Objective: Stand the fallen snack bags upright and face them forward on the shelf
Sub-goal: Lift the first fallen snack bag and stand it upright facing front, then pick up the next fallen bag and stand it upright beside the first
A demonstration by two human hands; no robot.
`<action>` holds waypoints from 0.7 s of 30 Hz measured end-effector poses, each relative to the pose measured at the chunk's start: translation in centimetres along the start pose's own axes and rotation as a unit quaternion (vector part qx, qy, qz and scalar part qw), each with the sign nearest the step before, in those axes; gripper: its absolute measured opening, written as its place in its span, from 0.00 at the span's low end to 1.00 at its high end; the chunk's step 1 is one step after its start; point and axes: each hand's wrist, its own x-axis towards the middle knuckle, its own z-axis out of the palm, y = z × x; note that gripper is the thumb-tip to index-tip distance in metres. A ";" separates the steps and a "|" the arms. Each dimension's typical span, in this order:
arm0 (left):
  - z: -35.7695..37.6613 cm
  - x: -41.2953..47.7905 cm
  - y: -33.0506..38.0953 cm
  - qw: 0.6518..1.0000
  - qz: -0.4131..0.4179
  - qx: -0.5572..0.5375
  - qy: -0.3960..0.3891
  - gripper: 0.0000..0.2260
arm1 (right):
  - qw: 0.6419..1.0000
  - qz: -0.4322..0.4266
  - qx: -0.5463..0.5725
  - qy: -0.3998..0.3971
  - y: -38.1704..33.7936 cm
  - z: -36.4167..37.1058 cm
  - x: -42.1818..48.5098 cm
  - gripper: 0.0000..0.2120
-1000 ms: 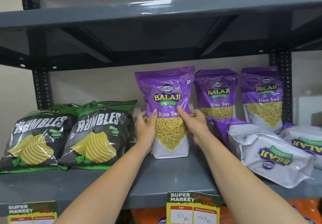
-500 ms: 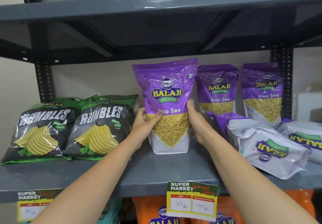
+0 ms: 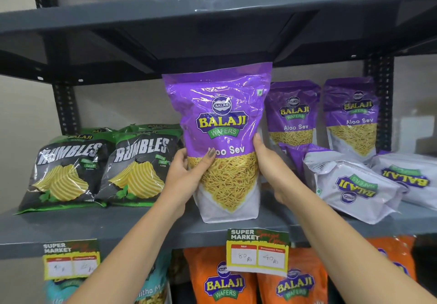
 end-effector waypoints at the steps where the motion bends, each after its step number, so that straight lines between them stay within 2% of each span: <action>1: 0.1 -0.2 0.1 1.000 0.000 0.001 -0.002 0.25 | 1.000 0.003 0.000 0.001 -0.1 0.0 -0.2 0.25; 3: 0.4 -0.6 0.4 1.000 -0.014 0.001 -0.002 0.25 | 1.000 0.015 0.004 -0.002 -0.4 0.1 -0.6 0.27; 5: 1.1 -0.9 0.9 0.999 -0.029 0.011 0.014 0.31 | 1.000 0.012 0.017 0.000 -1.0 0.0 -1.2 0.27; 7: 1.9 -1.2 1.1 0.994 -0.006 0.010 0.105 0.37 | 1.000 -0.012 0.026 -0.009 -1.9 -0.9 -2.2 0.30; 8: 2.2 -1.8 1.3 0.985 0.049 0.009 0.164 0.35 | 0.999 -0.044 0.022 -0.013 -2.6 -1.8 -2.8 0.28; 10: 3.5 -3.6 2.1 0.944 0.229 0.049 0.234 0.26 | 0.992 -0.127 0.007 0.012 -4.5 -4.9 -4.1 0.16; 12: 5.6 -5.2 2.7 0.911 0.369 0.075 0.170 0.18 | 0.981 -0.181 -0.026 0.068 -6.6 -9.3 -5.5 0.10; 13: 7.0 -5.8 2.9 0.911 0.390 0.076 0.111 0.15 | 0.975 -0.190 -0.047 0.106 -7.3 -11.7 -6.0 0.09; 15: 9.8 -6.2 3.1 0.937 0.338 0.084 0.007 0.10 | 0.961 -0.169 -0.099 0.193 -7.5 -16.5 -6.2 0.09; 17: 13.0 -5.4 2.9 0.974 0.186 0.115 -0.057 0.08 | 0.945 -0.091 -0.202 0.242 -6.3 -20.9 -5.5 0.11; 19: 15.6 -3.4 1.8 0.982 0.017 0.165 -0.091 0.12 | 0.927 0.037 -0.311 0.206 -4.5 -23.4 -4.9 0.13; 21: 17.8 -1.3 1.0 0.968 -0.100 0.200 -0.112 0.20 | 0.917 0.146 -0.350 0.124 -2.6 -24.1 -4.5 0.16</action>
